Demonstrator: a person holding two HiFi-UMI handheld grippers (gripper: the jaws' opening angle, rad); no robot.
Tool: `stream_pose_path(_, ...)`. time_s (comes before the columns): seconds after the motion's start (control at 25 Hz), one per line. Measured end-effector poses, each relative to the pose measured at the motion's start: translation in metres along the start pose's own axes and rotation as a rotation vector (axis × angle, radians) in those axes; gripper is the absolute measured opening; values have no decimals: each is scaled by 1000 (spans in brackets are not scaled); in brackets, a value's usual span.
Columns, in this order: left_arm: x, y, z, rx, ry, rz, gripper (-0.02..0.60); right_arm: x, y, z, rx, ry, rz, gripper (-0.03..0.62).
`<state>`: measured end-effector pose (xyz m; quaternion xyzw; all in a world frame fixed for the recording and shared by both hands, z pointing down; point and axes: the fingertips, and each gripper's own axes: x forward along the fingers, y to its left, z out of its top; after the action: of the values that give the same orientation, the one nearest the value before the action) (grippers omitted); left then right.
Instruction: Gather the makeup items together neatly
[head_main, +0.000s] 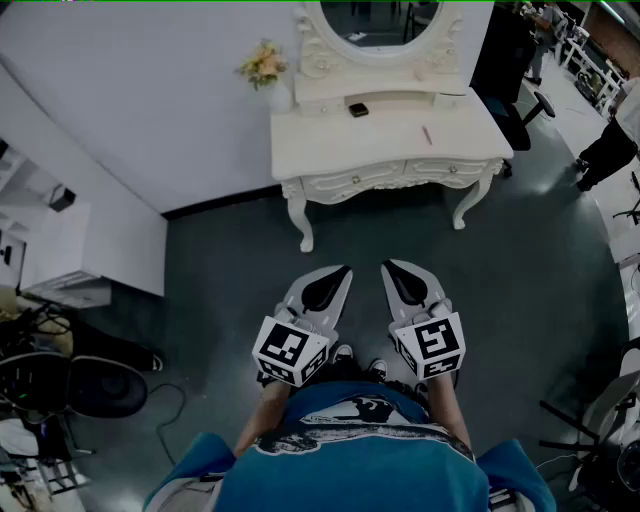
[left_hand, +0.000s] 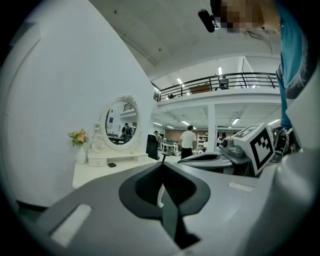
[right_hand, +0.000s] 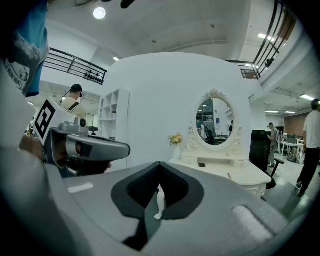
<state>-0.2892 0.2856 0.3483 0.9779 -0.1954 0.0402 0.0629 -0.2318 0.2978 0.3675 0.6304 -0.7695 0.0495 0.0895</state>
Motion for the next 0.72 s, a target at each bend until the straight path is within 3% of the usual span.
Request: stream_pose_path(0.72,-1,20,-7,18,9,-56,18,17,9,-14,26,23,-58,3)
